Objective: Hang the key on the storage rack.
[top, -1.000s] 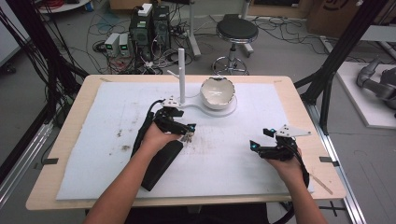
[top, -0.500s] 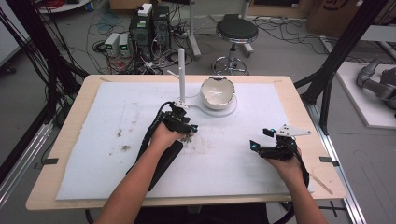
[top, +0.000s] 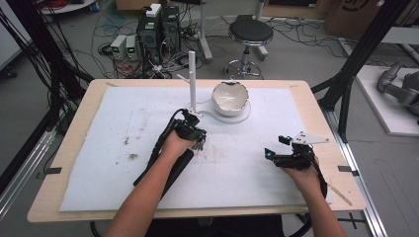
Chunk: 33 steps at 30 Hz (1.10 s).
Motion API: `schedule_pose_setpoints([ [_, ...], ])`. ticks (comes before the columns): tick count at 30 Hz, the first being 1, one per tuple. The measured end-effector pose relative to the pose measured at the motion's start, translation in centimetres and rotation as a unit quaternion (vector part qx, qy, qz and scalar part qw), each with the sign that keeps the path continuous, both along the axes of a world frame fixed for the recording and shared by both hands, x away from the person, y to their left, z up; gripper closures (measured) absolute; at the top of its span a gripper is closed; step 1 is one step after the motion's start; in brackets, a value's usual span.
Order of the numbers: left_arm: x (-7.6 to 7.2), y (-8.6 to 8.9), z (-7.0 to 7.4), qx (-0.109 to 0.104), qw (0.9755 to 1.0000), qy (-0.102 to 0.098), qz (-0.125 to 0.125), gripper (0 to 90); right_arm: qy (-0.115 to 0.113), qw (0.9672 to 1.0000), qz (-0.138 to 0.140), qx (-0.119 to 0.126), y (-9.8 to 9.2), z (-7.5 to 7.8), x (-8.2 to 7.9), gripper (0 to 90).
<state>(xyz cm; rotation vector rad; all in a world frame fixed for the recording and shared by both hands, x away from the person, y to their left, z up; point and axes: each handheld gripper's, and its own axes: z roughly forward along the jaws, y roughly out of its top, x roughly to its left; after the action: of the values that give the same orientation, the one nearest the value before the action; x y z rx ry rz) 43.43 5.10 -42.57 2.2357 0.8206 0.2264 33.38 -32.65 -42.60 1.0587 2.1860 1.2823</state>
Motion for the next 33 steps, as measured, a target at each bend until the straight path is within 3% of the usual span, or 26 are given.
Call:
schedule_pose_setpoints([
  [5, -0.3, 0.4, 0.7, -0.006, 0.9999, -0.01, -0.002, 87.8, 0.0, 1.0, 0.002, -0.002, 0.1, 0.0, 0.0, 19.3],
  [9, -1.0, 1.6, 2.6, -0.036, 0.999, -0.027, 0.0, 87.9, 0.001, 1.0, 0.003, -0.001, 0.2, 0.0, 0.0, 19.3],
  [11, -1.2, 1.9, 3.0, -0.039, 0.9988, -0.029, -0.001, 87.9, -0.001, 1.0, 0.004, -0.003, 0.2, 0.0, 0.0, 19.3],
  [17, -2.3, 3.0, 5.9, -0.057, 0.9968, -0.056, -0.008, 88.0, -0.001, 1.0, 0.004, -0.002, 0.2, 0.0, -0.1, 19.3],
  [19, -2.7, 3.5, 7.6, -0.066, 0.9953, -0.07, -0.012, 88.0, -0.003, 1.0, 0.006, -0.003, 0.3, 0.0, -0.1, 19.3],
  [20, -2.7, 3.5, 7.6, -0.066, 0.9953, -0.07, -0.012, 88.0, -0.003, 1.0, 0.006, -0.003, 0.3, 0.0, -0.1, 19.3],
  [26, -2.6, 4.5, 11.4, -0.088, 0.9909, -0.101, -0.013, 88.0, -0.003, 1.0, 0.005, -0.003, 0.3, 0.0, -0.1, 19.3],
  [33, -1.7, 5.1, 14.2, -0.081, 0.9889, -0.124, -0.003, 88.0, -0.003, 1.0, 0.005, -0.003, 0.3, 0.0, -0.2, 19.3],
])
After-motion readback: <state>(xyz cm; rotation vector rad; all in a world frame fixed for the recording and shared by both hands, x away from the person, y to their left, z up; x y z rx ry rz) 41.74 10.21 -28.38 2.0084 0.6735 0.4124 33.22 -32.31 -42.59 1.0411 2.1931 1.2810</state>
